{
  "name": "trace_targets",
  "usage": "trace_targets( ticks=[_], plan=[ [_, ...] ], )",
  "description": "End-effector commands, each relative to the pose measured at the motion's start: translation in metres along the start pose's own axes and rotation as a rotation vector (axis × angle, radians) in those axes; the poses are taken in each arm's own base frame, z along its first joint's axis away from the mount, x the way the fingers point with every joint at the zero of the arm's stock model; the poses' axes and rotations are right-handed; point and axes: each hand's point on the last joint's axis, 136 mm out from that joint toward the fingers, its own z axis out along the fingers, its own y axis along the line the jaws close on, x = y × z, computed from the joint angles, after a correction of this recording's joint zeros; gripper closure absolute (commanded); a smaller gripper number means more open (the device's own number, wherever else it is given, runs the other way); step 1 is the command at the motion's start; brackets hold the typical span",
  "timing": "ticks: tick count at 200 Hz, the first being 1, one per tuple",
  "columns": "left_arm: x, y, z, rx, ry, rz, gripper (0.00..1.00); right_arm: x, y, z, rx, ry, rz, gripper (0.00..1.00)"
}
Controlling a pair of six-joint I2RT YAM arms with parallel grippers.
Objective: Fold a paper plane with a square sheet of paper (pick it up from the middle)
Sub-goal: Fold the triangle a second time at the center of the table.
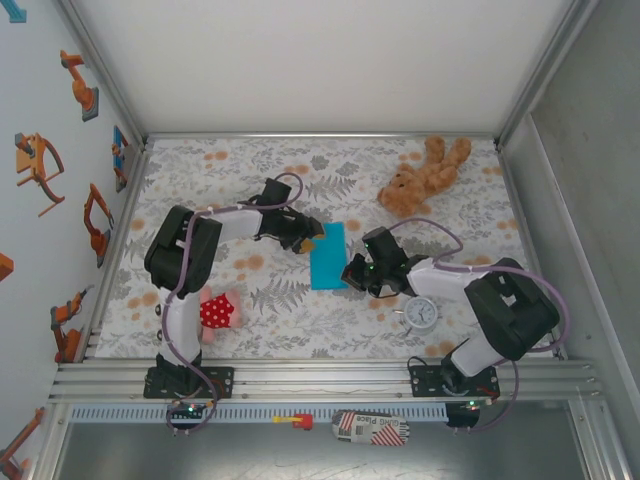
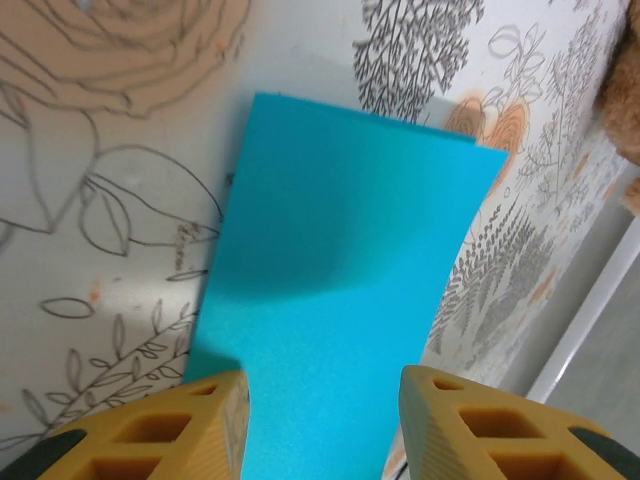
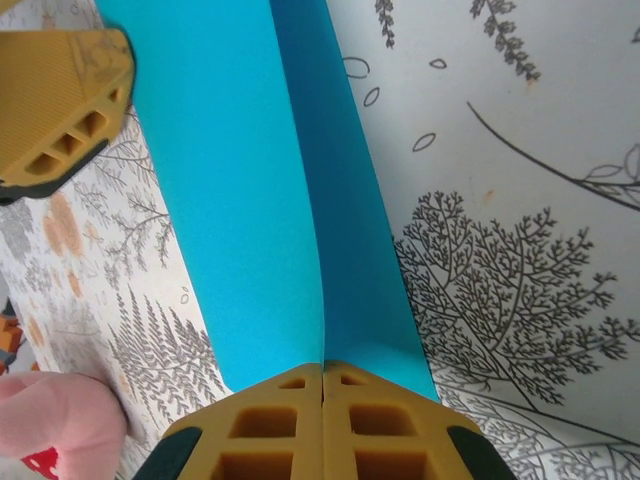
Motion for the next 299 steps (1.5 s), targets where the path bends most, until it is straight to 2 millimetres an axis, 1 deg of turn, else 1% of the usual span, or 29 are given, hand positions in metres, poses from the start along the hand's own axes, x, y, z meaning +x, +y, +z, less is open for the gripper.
trace_targets(
  ticks=[1,15,47,66,80,98,115,141,170,176,212,253,299],
  plan=[
    [-0.016,-0.016,-0.017,0.011,-0.100,0.124,0.56,-0.004,0.010,-0.009,0.008,0.003,-0.046,1.00],
    [-0.017,-0.009,-0.013,-0.015,-0.086,0.129,0.57,-0.005,0.013,-0.009,0.007,0.009,-0.055,1.00],
    [-0.017,-0.002,0.001,-0.005,-0.052,0.112,0.63,-0.008,0.020,-0.007,0.012,0.022,-0.071,1.00],
    [-0.018,0.003,0.005,-0.017,-0.044,0.103,0.65,-0.009,0.022,-0.006,0.020,0.029,-0.075,1.00],
    [-0.017,0.011,0.007,-0.055,-0.035,0.085,0.66,-0.010,0.023,-0.005,0.023,0.034,-0.079,1.00],
    [-0.014,0.028,0.008,-0.124,-0.024,0.050,0.68,-0.012,0.026,-0.004,0.018,0.035,-0.086,1.00],
    [-0.011,0.040,0.012,-0.163,-0.009,0.025,0.69,-0.018,0.037,-0.003,-0.005,0.028,-0.104,1.00],
    [-0.008,0.050,0.015,-0.191,0.000,0.000,0.71,-0.026,0.053,0.006,-0.045,0.030,-0.122,1.00],
    [-0.008,0.054,0.013,-0.213,-0.009,-0.008,0.74,-0.032,0.064,0.016,-0.074,0.032,-0.130,1.00],
    [-0.008,0.055,0.012,-0.217,-0.009,-0.009,0.74,-0.033,0.063,0.018,-0.071,0.031,-0.127,1.00],
    [-0.007,0.059,0.013,-0.230,-0.007,-0.019,0.78,-0.042,0.071,0.025,-0.094,0.007,-0.130,1.00],
    [-0.006,0.062,0.014,-0.236,-0.004,-0.027,0.79,-0.046,0.071,0.033,-0.092,0.004,-0.127,1.00],
    [-0.005,0.063,0.015,-0.237,0.001,-0.031,0.79,-0.043,0.067,0.041,-0.078,0.026,-0.126,1.00]
  ],
)
